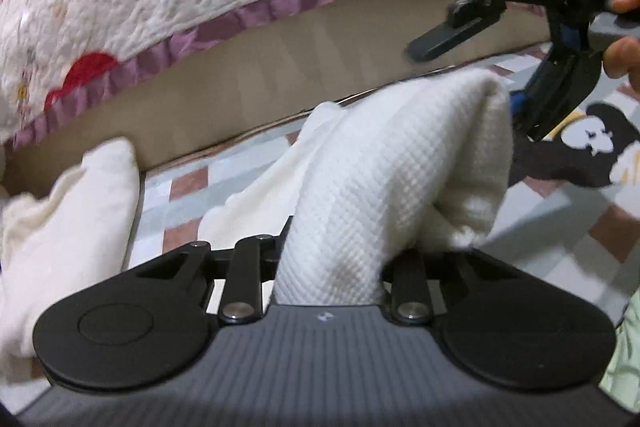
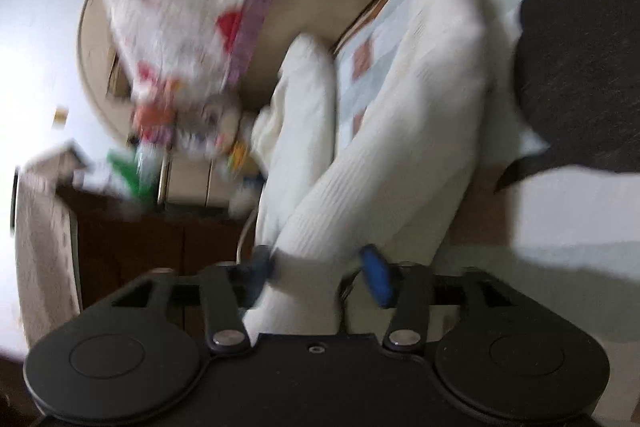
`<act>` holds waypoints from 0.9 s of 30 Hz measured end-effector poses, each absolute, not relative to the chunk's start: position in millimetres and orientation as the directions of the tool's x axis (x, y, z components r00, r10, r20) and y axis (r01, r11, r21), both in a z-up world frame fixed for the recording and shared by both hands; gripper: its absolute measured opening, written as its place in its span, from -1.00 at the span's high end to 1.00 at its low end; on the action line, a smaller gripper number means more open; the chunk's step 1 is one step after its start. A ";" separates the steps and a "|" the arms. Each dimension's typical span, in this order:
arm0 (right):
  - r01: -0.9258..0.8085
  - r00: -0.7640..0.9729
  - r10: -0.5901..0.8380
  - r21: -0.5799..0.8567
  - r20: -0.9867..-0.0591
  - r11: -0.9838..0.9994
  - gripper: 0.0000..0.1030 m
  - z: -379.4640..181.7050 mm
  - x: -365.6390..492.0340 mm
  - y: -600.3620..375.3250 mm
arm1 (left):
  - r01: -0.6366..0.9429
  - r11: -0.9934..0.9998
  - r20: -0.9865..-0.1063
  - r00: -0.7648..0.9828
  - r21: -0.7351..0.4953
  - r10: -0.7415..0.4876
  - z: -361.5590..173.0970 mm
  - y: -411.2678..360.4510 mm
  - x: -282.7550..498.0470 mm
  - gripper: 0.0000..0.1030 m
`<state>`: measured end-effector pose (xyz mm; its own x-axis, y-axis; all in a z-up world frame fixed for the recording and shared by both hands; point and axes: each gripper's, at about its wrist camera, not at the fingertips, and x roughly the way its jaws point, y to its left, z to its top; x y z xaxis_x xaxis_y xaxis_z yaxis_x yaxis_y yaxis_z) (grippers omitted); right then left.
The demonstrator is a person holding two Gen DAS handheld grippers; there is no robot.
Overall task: Fold clothes
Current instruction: 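Lift the folded pajama top with both grippers and carry it toward the bunny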
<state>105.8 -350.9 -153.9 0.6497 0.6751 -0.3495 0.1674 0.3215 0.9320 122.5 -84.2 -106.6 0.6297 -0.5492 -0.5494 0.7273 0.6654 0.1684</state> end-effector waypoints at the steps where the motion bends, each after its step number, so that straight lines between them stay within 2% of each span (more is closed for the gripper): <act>1: 0.196 0.668 0.651 0.929 -0.361 0.315 -0.36 -156.0 107.3 -360.9 | 0.726 0.671 -0.552 0.624 0.149 -0.553 -106.2 -82.1 125.4 0.48; 7: 0.380 0.642 0.637 0.898 -0.428 0.220 -0.53 -204.6 155.7 -395.7 | 0.730 0.671 -0.549 0.615 0.126 -0.566 -108.3 -81.1 127.0 0.48; 11: 0.400 0.572 0.668 0.873 -0.476 0.279 -0.54 -225.9 199.1 -390.5 | 0.733 0.669 -0.539 0.616 0.124 -0.575 -109.1 -81.9 125.7 0.47; 13: 0.383 0.592 0.658 0.881 -0.465 0.278 -0.54 -234.1 212.2 -388.2 | 0.731 0.674 -0.537 0.612 0.104 -0.581 -107.9 -81.8 128.6 0.47; 14: 0.380 0.603 0.655 0.886 -0.455 0.265 -0.47 -238.6 215.9 -386.7 | 0.730 0.676 -0.536 0.612 0.100 -0.581 -107.3 -81.8 129.3 0.47; 15: 0.384 0.611 0.655 0.890 -0.444 0.246 -0.28 -243.6 218.4 -384.8 | 0.728 0.679 -0.533 0.615 0.099 -0.581 -106.4 -81.6 129.6 0.48; 16: 0.381 0.619 0.644 0.889 -0.449 0.254 0.27 -244.6 218.8 -382.1 | 0.726 0.680 -0.527 0.620 0.105 -0.580 -105.4 -80.9 128.6 0.48; 17: 0.350 0.633 0.625 0.889 -0.456 0.294 0.35 -239.8 216.9 -377.1 | 0.725 0.678 -0.517 0.628 0.118 -0.582 -103.9 -79.4 125.9 0.48; 20: 0.216 0.678 0.580 0.876 -0.452 0.431 0.52 -206.2 209.4 -364.3 | 0.727 0.671 -0.465 0.649 0.145 -0.602 -94.9 -71.7 115.9 0.48; 27: 0.101 0.736 0.542 0.857 -0.406 0.505 0.56 -103.7 210.8 -355.0 | 0.675 0.722 -0.246 0.733 0.152 -0.634 -66.9 -53.3 102.6 0.48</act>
